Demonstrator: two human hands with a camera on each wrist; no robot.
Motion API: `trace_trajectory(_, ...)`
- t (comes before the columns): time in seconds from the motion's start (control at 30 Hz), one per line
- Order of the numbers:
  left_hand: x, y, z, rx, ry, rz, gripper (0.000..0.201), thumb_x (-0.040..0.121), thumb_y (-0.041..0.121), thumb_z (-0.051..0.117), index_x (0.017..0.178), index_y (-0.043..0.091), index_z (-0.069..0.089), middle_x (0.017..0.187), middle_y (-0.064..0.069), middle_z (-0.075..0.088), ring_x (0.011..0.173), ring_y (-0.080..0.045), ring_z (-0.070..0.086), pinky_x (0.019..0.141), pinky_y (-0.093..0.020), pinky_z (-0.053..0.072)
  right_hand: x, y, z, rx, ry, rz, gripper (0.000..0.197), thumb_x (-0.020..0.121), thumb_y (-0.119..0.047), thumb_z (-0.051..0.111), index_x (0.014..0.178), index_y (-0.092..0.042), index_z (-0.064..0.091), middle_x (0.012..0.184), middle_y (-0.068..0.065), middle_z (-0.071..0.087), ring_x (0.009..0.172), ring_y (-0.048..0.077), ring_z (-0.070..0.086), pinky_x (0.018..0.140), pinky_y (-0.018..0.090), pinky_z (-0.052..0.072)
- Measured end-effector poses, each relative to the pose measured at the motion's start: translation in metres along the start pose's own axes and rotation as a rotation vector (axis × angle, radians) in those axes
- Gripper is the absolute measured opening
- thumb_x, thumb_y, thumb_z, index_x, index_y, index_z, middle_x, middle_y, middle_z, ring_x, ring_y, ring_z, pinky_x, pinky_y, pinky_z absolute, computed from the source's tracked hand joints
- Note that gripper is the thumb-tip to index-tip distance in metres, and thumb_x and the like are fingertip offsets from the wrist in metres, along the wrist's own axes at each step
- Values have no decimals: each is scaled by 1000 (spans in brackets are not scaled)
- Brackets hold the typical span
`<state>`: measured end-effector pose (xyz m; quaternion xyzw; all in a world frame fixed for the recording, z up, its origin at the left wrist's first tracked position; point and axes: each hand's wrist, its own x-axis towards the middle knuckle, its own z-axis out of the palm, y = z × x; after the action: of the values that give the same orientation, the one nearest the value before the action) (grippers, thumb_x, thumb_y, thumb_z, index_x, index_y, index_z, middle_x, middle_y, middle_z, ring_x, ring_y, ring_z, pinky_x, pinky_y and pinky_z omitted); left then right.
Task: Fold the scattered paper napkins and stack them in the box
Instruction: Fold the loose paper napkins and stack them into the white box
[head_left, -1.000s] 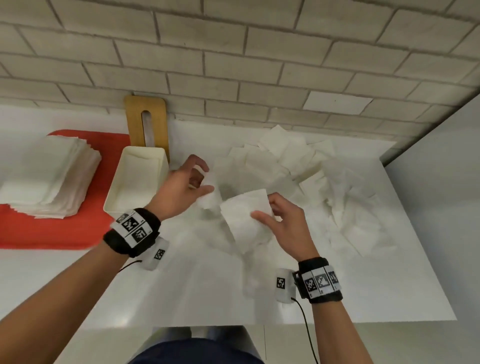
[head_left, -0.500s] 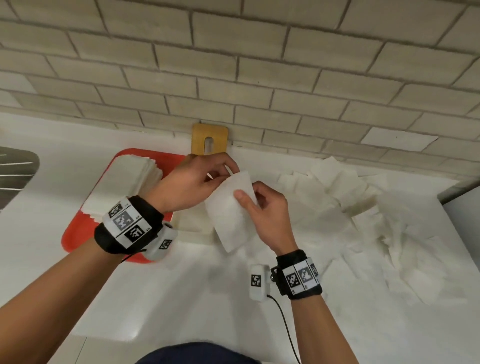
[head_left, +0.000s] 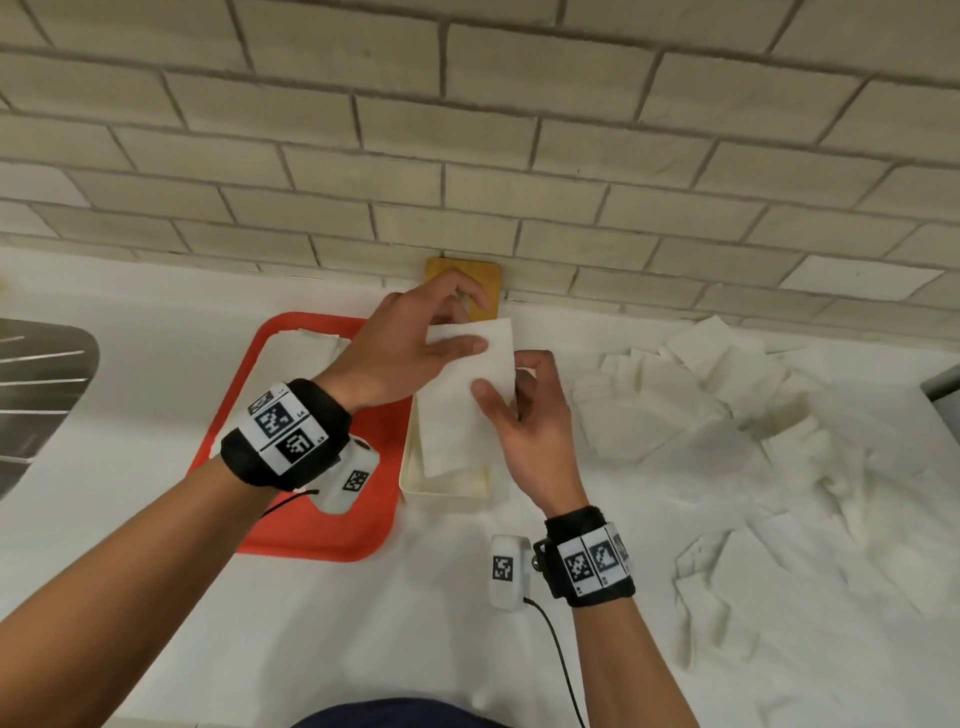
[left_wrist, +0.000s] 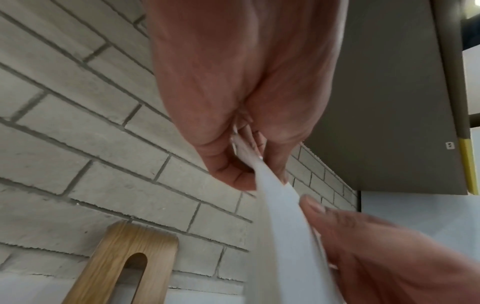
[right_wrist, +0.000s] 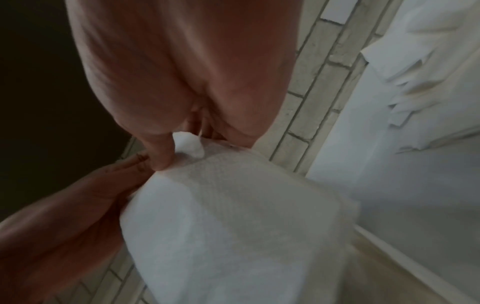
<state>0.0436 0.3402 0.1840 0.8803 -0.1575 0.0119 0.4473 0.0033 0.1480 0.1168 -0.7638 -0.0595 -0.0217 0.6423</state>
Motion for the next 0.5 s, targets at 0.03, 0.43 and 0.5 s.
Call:
trace_trajectory(0.03,6,-8,-1,-1,34,12,35,95,30,81,123,31,59,100,7,74,105,-2,70,103,-23,51,-5,3,4,32,20,4,39,102,-20,75,129,-23,48,81,-11,71,66,7,60,64,27,48)
trace_trajectory(0.43,55,-103,66,665,-365,-105,40,95,-15,51,113,14,72,127,-8,67,121,-27,63,107,-43,49,-21,68,61,-767,-243,319,17,106,-2,56,122,-5,61,118,17,66,104,34,71,94,37,58)
trace_trajectory(0.5,55,-107,82,858,-424,-66,44,97,-11,51,126,15,69,131,-7,66,128,-28,55,107,-46,43,-19,62,68,-881,-345,332,22,107,0,49,127,0,58,126,21,64,114,38,69,97,42,56)
